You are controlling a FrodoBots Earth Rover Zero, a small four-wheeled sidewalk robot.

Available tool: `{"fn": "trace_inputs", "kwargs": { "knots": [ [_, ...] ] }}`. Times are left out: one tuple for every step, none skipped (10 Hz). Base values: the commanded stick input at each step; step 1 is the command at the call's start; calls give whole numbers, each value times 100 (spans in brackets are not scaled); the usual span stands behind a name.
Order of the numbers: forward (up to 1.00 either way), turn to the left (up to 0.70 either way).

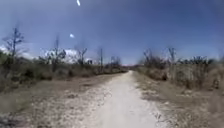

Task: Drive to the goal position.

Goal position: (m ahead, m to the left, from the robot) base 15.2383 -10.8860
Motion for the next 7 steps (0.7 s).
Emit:
{"fn": "trace_inputs", "kwargs": {
  "knots": [
    [70, 0],
    [70, -35],
    [70, -35],
    [70, -24],
    [70, 0],
    [70, 0],
    [70, 0]
  ]
}}
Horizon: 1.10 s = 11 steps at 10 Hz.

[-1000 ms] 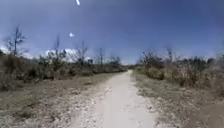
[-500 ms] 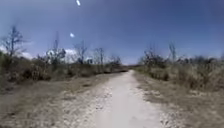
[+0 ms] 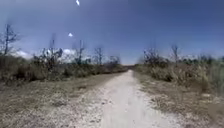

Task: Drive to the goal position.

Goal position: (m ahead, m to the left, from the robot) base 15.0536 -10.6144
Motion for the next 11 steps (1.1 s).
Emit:
{"fn": "trace_inputs", "kwargs": {
  "knots": [
    [70, 0],
    [70, 0],
    [70, 0],
    [70, 0],
    [70, 0],
    [70, 0],
    [70, 0],
    [70, 0],
    [70, 0],
    [70, 0],
    [70, 0]
  ]
}}
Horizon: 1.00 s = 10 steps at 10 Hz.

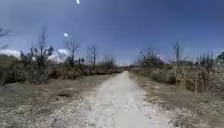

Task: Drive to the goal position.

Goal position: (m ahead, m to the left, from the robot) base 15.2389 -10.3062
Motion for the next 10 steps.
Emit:
{"fn": "trace_inputs", "kwargs": {
  "knots": [
    [70, 0],
    [70, 0],
    [70, 0],
    [70, 0],
    [70, 0],
    [70, 0],
    [70, 0],
    [70, 0],
    [70, 0],
    [70, 0]
  ]
}}
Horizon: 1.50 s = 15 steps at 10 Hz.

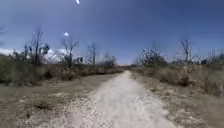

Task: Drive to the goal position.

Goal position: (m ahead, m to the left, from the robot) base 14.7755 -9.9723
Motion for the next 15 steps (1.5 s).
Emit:
{"fn": "trace_inputs", "kwargs": {
  "knots": [
    [70, 0],
    [70, 0],
    [70, 0],
    [70, 0],
    [70, 0],
    [70, 0],
    [70, 0],
    [70, 0],
    [70, 0],
    [70, 0],
    [70, -10],
    [70, -35],
    [70, -35],
    [70, -35],
    [70, -34]
  ]
}}
